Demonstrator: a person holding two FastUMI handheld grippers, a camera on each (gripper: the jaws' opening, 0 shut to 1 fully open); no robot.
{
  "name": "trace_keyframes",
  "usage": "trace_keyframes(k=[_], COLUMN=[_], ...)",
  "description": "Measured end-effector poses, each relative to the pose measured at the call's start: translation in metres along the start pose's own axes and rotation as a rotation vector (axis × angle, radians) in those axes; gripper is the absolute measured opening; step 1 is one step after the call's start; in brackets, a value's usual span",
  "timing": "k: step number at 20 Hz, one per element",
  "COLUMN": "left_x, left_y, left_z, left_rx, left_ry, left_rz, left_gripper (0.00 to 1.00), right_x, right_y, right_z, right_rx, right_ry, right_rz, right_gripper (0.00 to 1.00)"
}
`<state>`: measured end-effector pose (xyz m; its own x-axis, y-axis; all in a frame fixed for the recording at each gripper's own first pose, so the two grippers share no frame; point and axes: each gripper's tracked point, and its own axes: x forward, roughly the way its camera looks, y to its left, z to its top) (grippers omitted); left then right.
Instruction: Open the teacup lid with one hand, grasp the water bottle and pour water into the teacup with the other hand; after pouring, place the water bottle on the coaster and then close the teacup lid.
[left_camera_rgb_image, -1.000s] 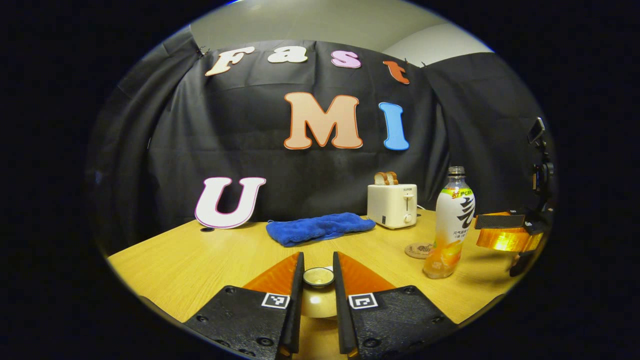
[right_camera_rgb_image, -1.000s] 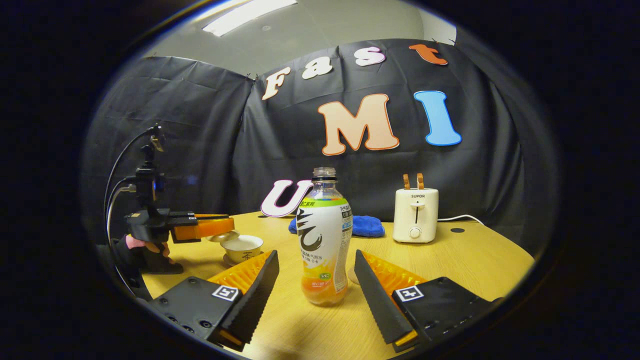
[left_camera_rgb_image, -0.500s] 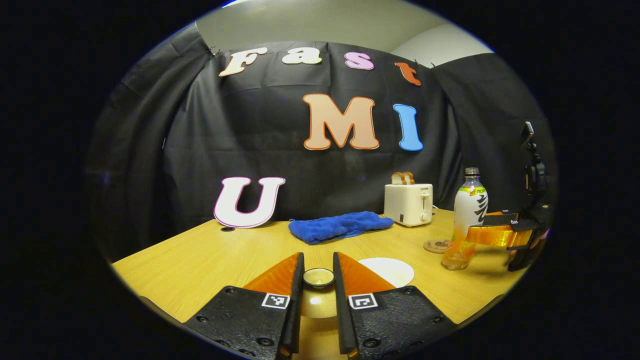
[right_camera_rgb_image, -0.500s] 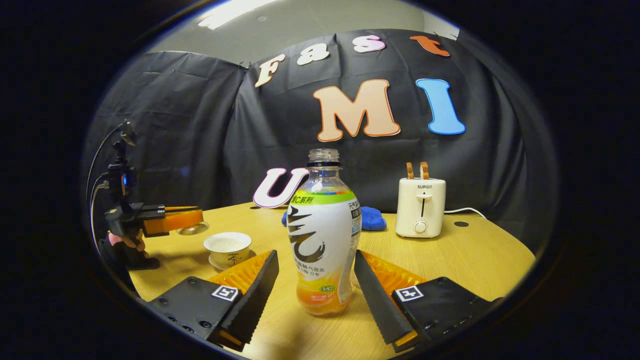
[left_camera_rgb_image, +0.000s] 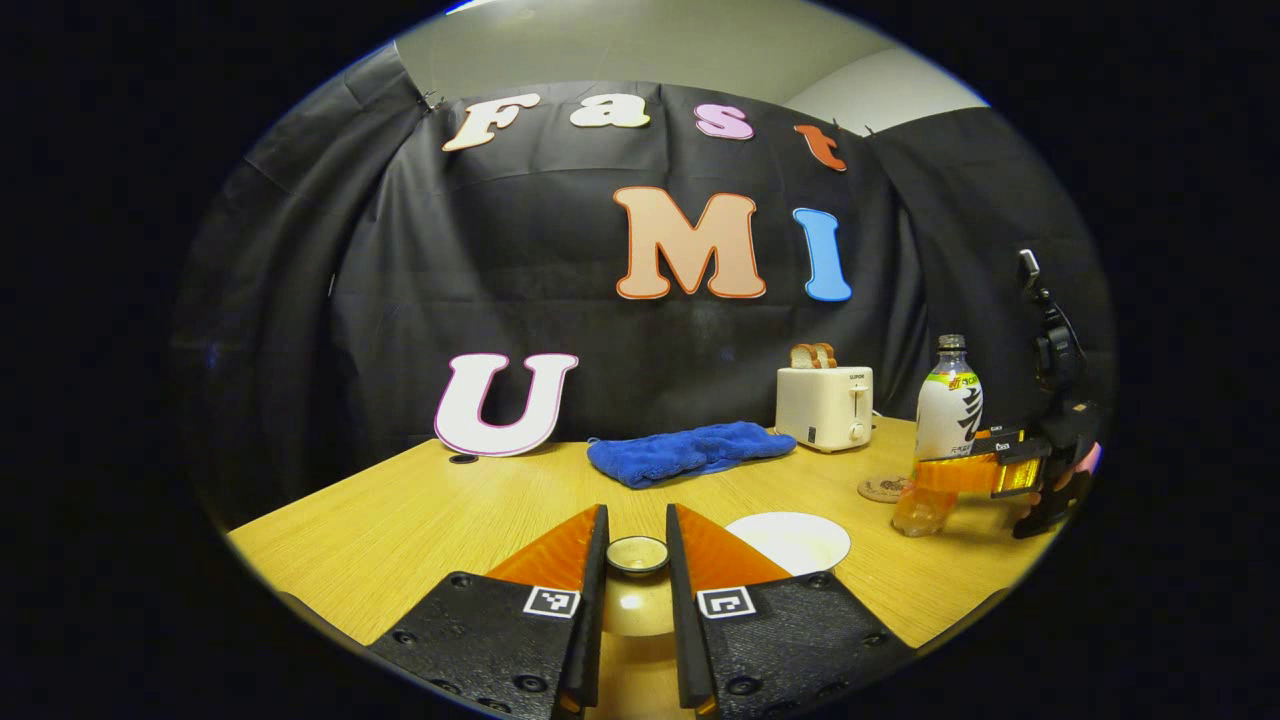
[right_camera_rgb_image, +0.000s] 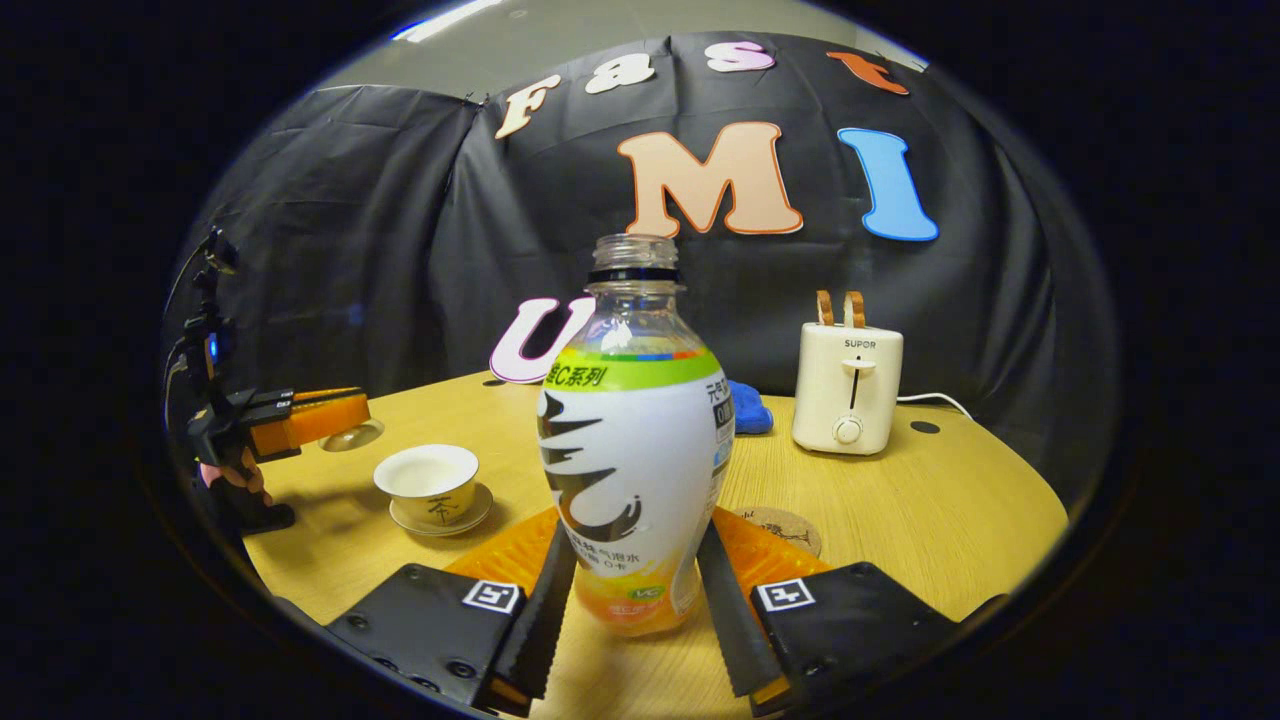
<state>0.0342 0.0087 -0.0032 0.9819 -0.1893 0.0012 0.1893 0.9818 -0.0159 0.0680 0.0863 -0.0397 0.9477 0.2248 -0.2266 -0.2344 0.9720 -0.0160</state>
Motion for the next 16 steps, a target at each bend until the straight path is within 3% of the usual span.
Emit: trace_keyframes(k=[2, 5, 9, 11, 16], left_x=[0.0, 0.0, 0.0, -0.001, 0.0], left_y=[0.001, 0.002, 0.002, 0.002, 0.002], left_z=[0.0, 0.0, 0.0, 0.0, -0.001], left_rx=[-0.001, -0.001, -0.001, -0.001, -0.001], left_ry=[-0.002, -0.001, 0.001, 0.002, 0.002], left_rz=[0.004, 0.009, 0.011, 0.011, 0.012], left_gripper=[0.28, 0.28, 0.28, 0.28, 0.28], right_x=[-0.001, -0.003, -0.014, -0.018, -0.004], right_y=[-0.002, -0.003, -0.003, -0.01, -0.019], right_z=[0.001, 0.002, 0.045, 0.068, 0.108], right_rx=[-0.016, -0.071, -0.165, -0.281, -0.73], right_ry=[-0.001, 0.004, -0.061, -0.076, -0.101], right_rz=[-0.022, -0.059, -0.107, -0.162, -0.307], right_gripper=[0.61, 0.61, 0.61, 0.6, 0.6])
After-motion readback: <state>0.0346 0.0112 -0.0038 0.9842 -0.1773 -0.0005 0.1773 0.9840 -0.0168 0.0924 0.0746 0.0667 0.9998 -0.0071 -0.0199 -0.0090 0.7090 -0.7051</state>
